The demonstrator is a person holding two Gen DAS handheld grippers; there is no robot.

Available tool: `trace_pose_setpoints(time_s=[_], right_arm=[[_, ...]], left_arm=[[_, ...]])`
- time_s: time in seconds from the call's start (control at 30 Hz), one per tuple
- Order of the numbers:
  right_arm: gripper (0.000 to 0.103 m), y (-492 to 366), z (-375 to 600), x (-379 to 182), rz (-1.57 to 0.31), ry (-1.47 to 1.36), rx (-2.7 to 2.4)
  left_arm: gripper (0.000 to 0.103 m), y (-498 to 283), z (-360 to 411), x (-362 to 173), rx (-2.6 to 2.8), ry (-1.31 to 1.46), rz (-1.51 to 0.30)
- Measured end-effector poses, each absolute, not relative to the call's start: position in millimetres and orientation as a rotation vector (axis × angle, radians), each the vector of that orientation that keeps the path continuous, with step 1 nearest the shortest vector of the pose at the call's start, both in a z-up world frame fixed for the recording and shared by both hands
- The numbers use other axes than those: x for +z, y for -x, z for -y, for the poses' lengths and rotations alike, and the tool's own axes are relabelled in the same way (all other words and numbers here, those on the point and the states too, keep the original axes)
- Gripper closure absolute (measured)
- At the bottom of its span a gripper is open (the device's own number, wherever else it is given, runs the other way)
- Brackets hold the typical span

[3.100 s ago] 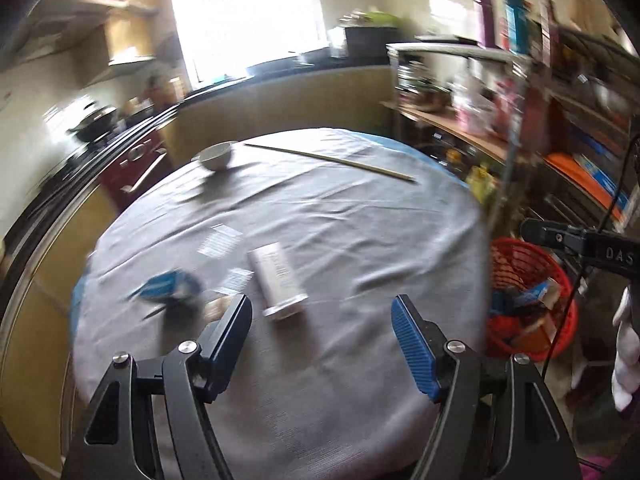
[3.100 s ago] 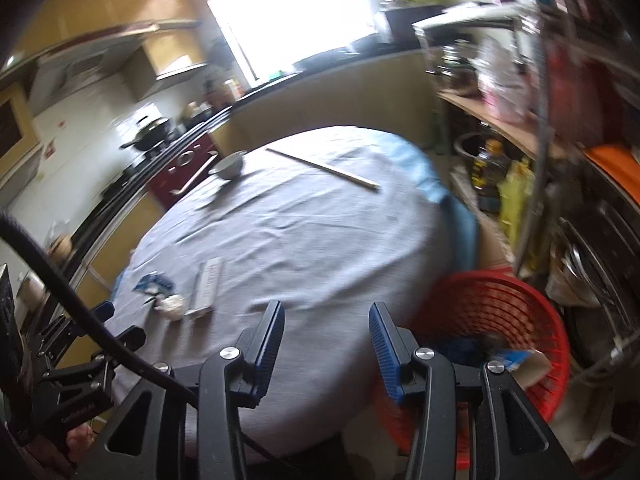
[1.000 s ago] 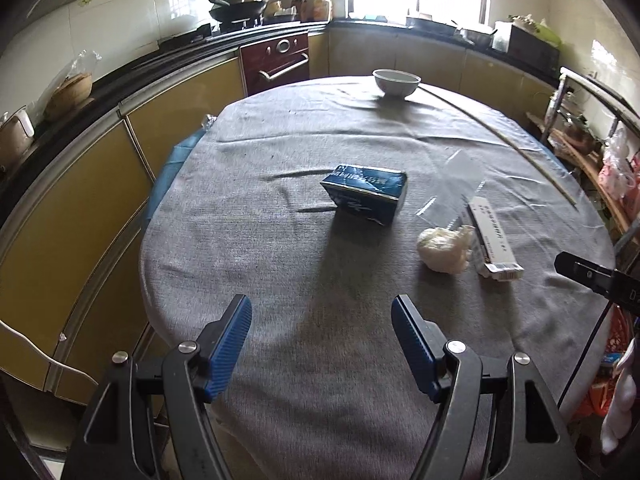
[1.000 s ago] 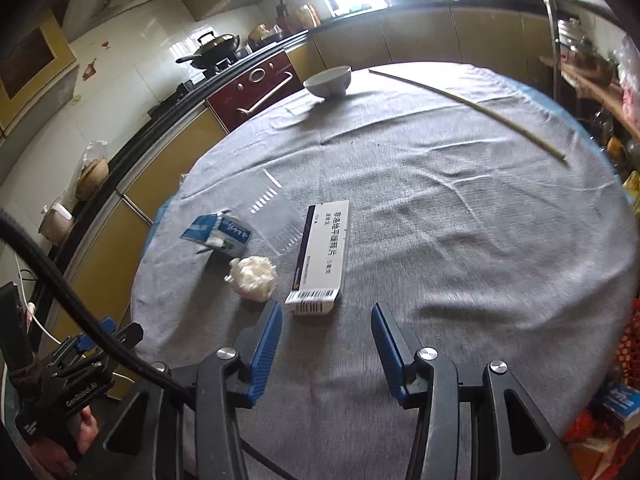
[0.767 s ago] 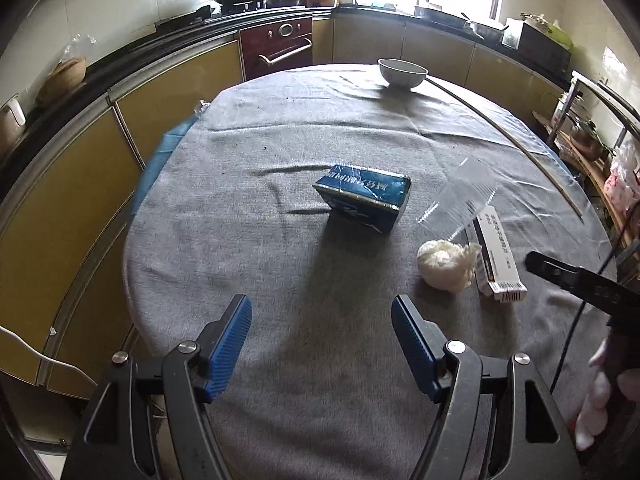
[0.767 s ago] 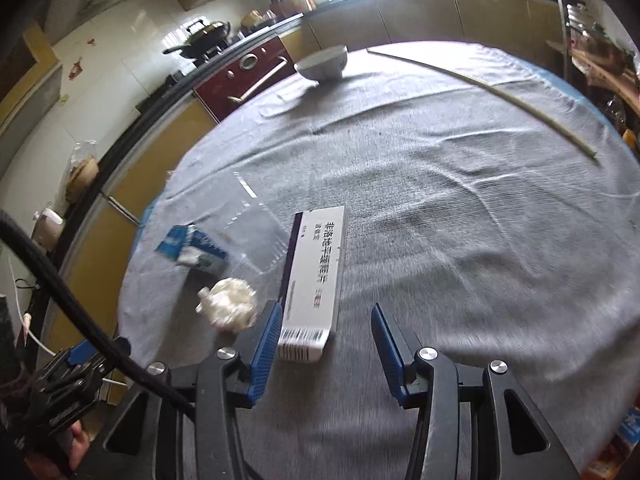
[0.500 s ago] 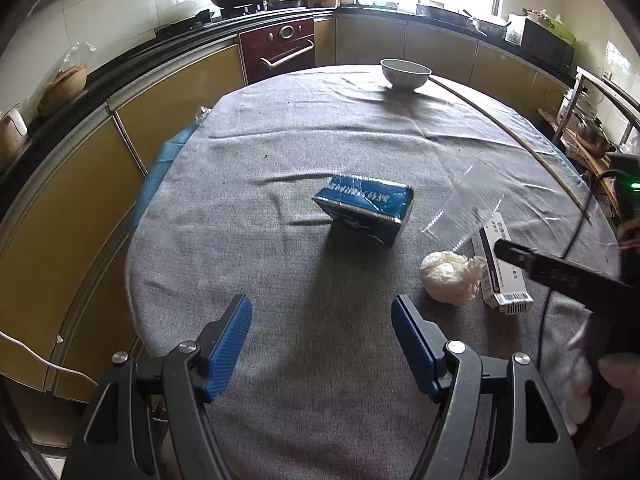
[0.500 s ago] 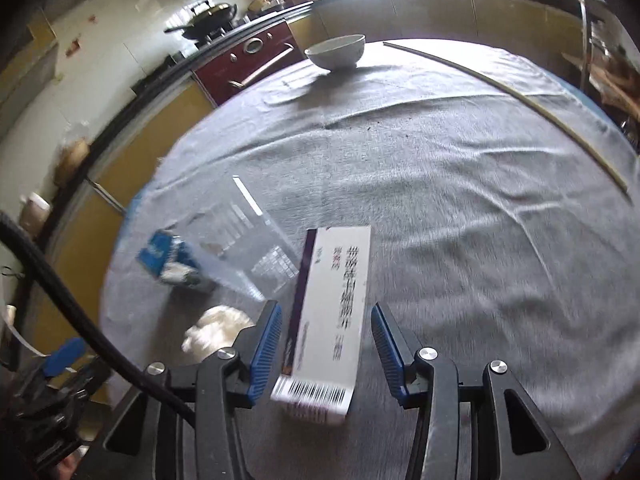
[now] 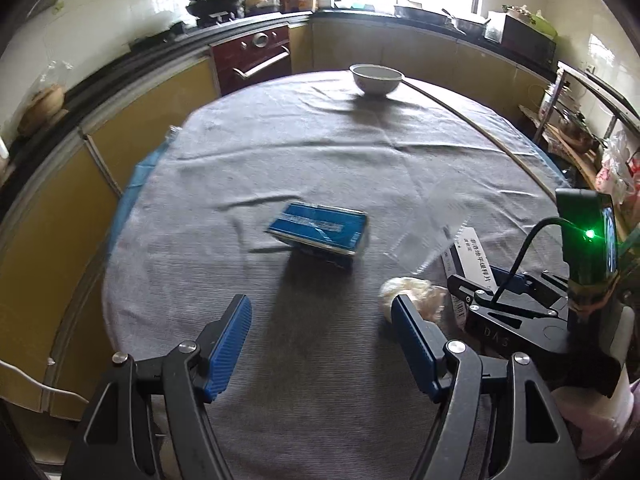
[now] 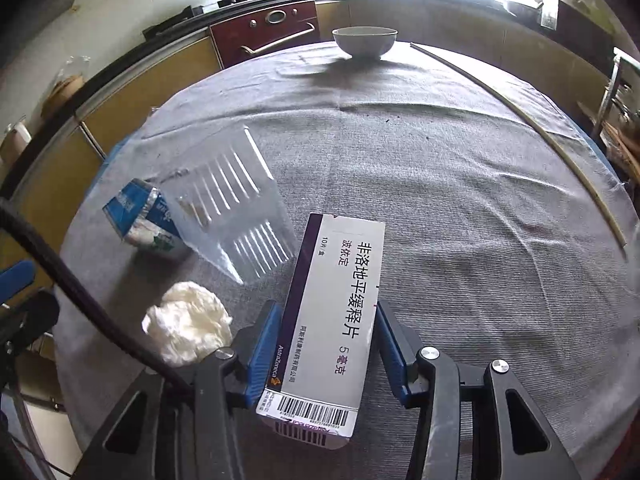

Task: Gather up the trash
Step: 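Grasp the white medicine box with the right tool while the left tool grasps the white tissue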

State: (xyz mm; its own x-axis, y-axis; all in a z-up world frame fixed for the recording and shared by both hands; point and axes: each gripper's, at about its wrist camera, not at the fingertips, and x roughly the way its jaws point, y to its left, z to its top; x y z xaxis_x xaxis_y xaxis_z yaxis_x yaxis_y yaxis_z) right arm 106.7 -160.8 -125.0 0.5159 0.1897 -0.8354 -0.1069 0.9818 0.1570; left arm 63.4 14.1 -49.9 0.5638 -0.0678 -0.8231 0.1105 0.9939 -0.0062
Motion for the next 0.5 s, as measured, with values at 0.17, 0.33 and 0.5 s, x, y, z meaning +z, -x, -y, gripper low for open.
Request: trace_pose_setpoints(time_s=[0.17, 0.33, 0.5], right_arm=[[0.053, -93, 193, -126, -1.007, -0.126, 0.142], [0.053, -65, 232, -122, -0.985, -0.201, 0.117], [0.053, -34, 253, -112, -0.939, -0.226, 0.117]], left_arm=[[0.030, -75, 4, -65, -0.162, -0.037, -1.035], [0.030, -93, 27, -86, -0.205, 0.013, -1.111], [0.030, -100, 42, -103, -0.195, 0.034, -1.124]])
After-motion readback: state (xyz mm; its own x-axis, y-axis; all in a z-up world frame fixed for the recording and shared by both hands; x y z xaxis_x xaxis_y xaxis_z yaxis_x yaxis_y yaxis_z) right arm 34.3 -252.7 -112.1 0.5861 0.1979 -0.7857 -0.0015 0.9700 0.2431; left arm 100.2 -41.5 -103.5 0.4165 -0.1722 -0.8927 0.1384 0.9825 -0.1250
